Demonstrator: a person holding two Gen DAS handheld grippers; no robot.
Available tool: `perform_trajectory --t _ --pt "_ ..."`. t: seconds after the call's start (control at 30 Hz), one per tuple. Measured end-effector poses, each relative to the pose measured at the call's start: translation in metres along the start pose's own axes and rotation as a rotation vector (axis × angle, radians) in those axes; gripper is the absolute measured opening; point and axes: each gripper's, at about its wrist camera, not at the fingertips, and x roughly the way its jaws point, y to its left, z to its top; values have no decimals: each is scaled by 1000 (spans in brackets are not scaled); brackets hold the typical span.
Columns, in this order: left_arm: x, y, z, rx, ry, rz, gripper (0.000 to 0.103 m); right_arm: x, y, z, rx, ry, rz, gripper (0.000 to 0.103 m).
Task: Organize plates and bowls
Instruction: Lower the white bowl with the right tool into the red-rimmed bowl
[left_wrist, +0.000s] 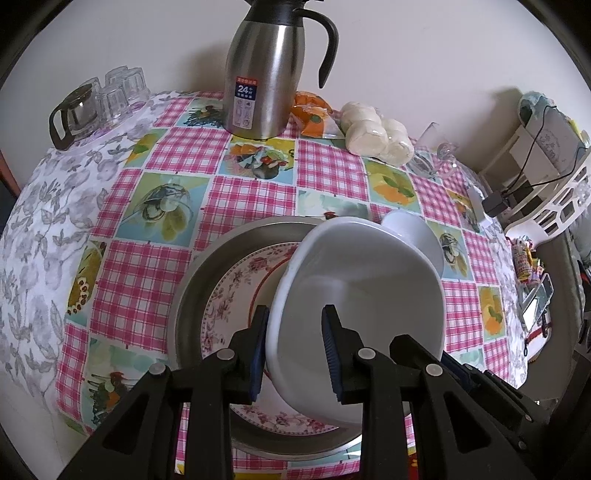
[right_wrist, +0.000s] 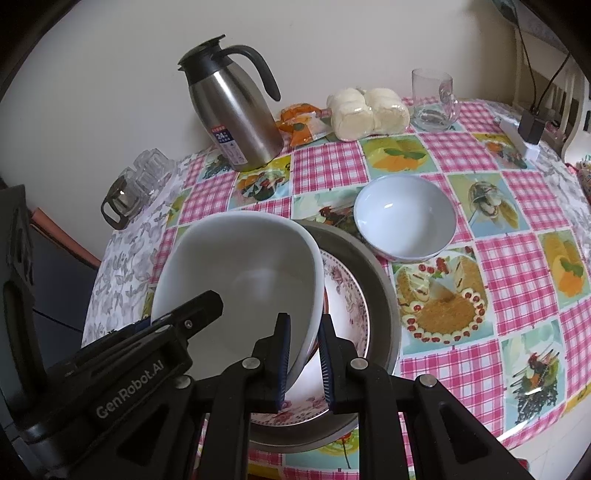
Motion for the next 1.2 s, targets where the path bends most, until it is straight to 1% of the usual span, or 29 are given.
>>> perform_trajectory --t 0.1,0.47,0.87,1.1,1.17,1.2 --pt "3 2 0 -4 10 3 29 4 0 -1 6 14 6 18" --pt "9 3 0 -6 31 18 32 11 0 -1 14 39 -14 19" --pt "9 3 0 -5 30 14 33 8 1 0 4 28 -20 19" --pt "9 2 0 5 29 12 37 2 -1 3 8 7 -5 18" --pt "9 3 0 3 26 18 40 2 -2 3 12 7 -11 22" --pt "9 4 0 0 24 18 42 2 -3 3 16 8 -13 25"
